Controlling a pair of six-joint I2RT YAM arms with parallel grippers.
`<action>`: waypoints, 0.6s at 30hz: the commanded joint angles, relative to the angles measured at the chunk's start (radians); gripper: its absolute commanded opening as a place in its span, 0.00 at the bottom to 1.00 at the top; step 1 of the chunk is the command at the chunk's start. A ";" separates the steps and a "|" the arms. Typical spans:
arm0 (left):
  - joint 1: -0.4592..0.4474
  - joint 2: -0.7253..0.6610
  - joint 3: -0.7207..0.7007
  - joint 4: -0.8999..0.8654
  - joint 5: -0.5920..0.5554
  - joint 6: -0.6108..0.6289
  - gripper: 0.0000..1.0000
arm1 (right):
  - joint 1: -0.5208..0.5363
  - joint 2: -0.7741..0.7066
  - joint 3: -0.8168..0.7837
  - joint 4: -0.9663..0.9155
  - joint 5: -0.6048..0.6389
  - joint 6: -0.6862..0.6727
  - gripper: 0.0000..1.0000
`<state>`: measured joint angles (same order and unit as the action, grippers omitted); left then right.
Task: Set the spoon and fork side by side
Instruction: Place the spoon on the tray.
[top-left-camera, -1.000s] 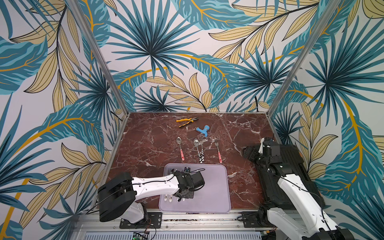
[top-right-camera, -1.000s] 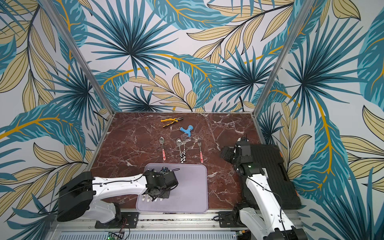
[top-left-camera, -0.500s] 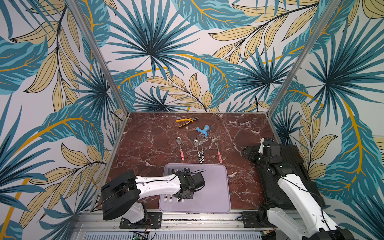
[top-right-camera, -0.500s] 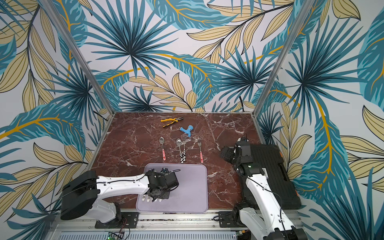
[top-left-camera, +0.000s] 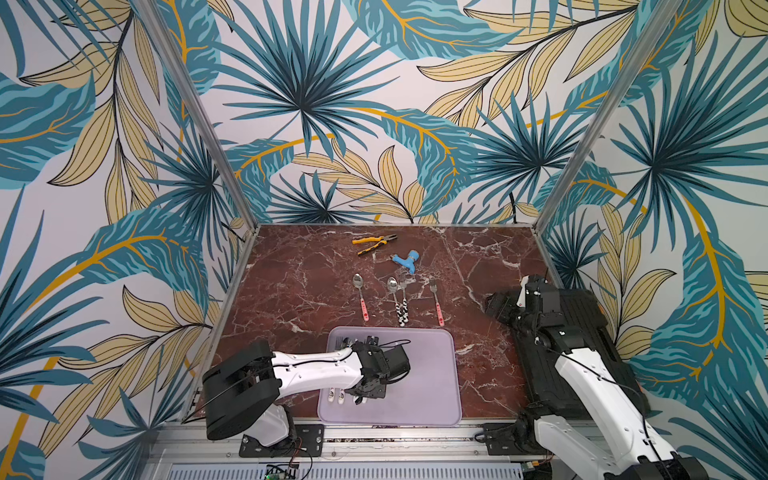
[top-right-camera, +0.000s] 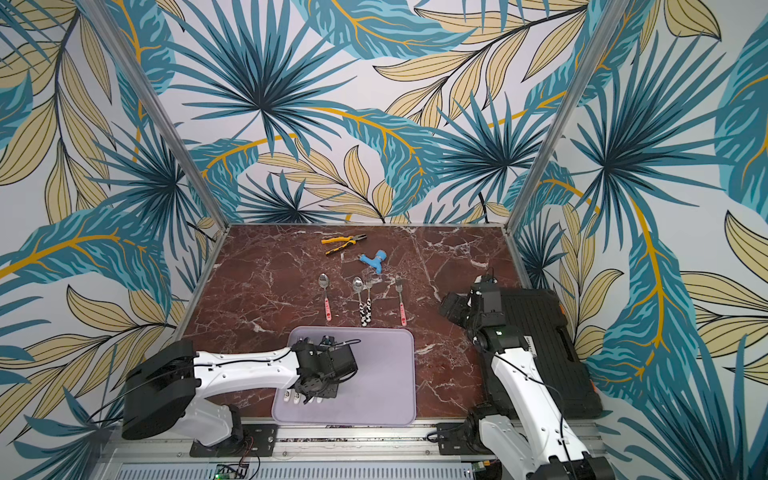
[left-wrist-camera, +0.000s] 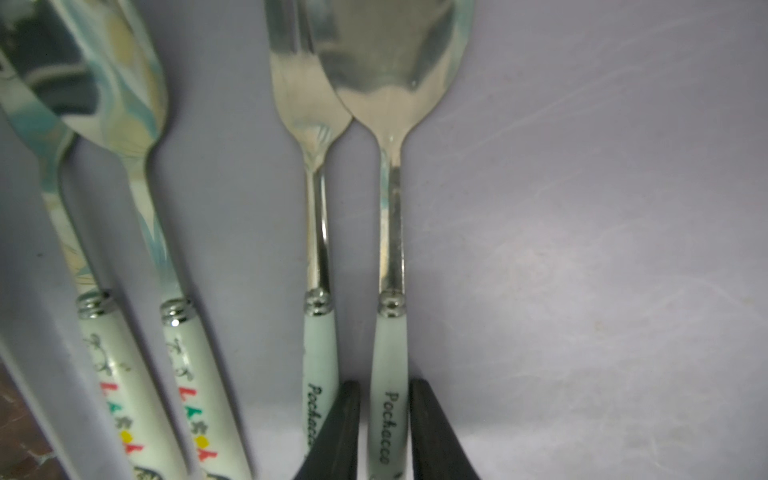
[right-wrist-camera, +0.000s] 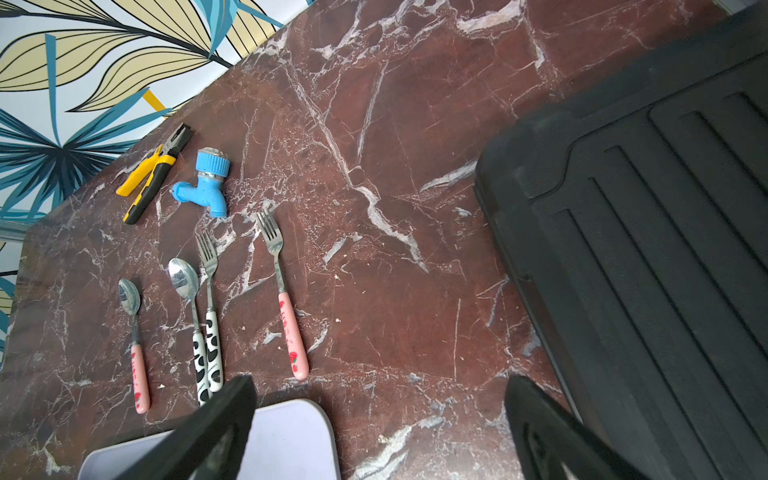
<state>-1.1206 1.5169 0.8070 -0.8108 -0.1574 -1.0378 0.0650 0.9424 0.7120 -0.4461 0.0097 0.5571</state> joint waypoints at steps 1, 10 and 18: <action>-0.002 0.001 0.039 -0.024 -0.020 -0.007 0.29 | -0.001 -0.005 -0.025 -0.002 -0.004 -0.011 0.99; -0.003 -0.039 0.066 -0.014 -0.021 0.006 0.33 | -0.001 -0.005 -0.025 0.000 -0.005 -0.011 0.99; 0.012 -0.060 0.132 -0.072 -0.062 0.049 0.37 | -0.001 -0.004 -0.029 0.003 -0.005 -0.009 0.99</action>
<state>-1.1175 1.4773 0.8822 -0.8467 -0.1818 -1.0183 0.0650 0.9424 0.7113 -0.4461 0.0097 0.5571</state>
